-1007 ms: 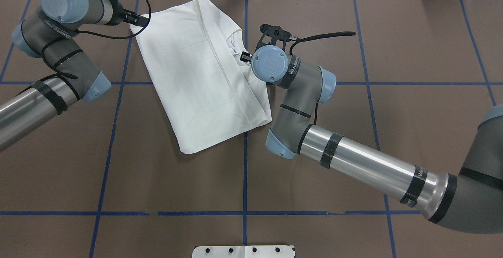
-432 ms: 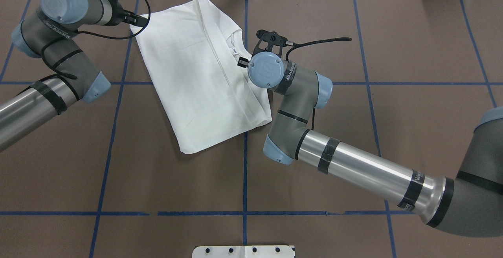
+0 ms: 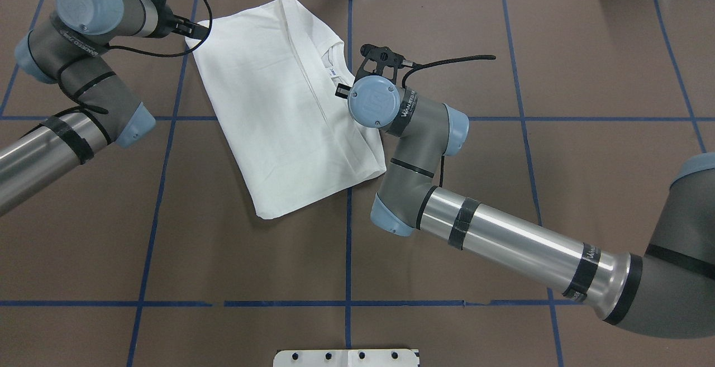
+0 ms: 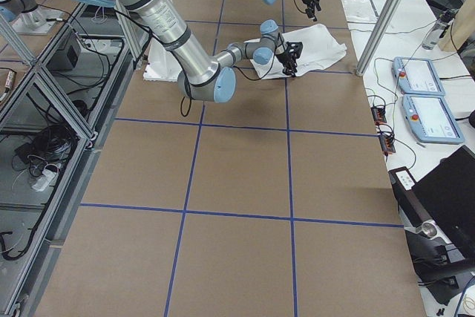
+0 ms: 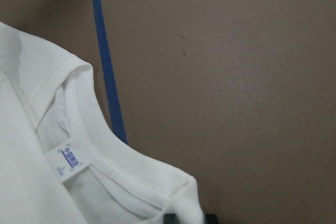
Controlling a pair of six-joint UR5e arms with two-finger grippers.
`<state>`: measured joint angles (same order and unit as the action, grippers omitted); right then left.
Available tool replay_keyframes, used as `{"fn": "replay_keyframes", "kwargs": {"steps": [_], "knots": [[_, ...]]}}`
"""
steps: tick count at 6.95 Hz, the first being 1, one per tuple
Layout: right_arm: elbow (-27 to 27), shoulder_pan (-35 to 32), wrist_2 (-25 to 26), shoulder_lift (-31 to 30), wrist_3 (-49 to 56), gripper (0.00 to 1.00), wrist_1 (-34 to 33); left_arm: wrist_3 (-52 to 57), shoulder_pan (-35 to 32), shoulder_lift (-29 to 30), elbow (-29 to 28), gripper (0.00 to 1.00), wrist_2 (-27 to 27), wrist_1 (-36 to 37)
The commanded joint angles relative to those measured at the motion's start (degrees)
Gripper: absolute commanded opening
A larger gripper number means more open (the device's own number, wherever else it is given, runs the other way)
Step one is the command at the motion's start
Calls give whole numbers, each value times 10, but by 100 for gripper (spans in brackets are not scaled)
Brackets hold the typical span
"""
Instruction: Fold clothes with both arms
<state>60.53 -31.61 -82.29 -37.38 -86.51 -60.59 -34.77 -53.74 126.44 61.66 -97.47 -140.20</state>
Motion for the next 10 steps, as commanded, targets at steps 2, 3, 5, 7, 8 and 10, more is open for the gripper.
{"fn": "replay_keyframes", "kwargs": {"steps": [2,3,5,7,8,10], "knots": [[39,4,-6,1,-1,0,-46,-1,0,-2,0,100,0,-8],[101,21,-4,-10,-1,0,-112,-2,2,-2,1,100,0,-11],[297,75,32,-123,-33,0,-205,-2,3,-3,1,100,0,-16],[448,116,78,-227,-33,0,-268,-2,4,-3,3,100,0,-17],[448,115,80,-234,-30,0,-269,-2,5,-4,7,100,0,-17],[443,110,87,-247,-23,98,-270,-2,6,-3,9,100,-1,-17]]}}
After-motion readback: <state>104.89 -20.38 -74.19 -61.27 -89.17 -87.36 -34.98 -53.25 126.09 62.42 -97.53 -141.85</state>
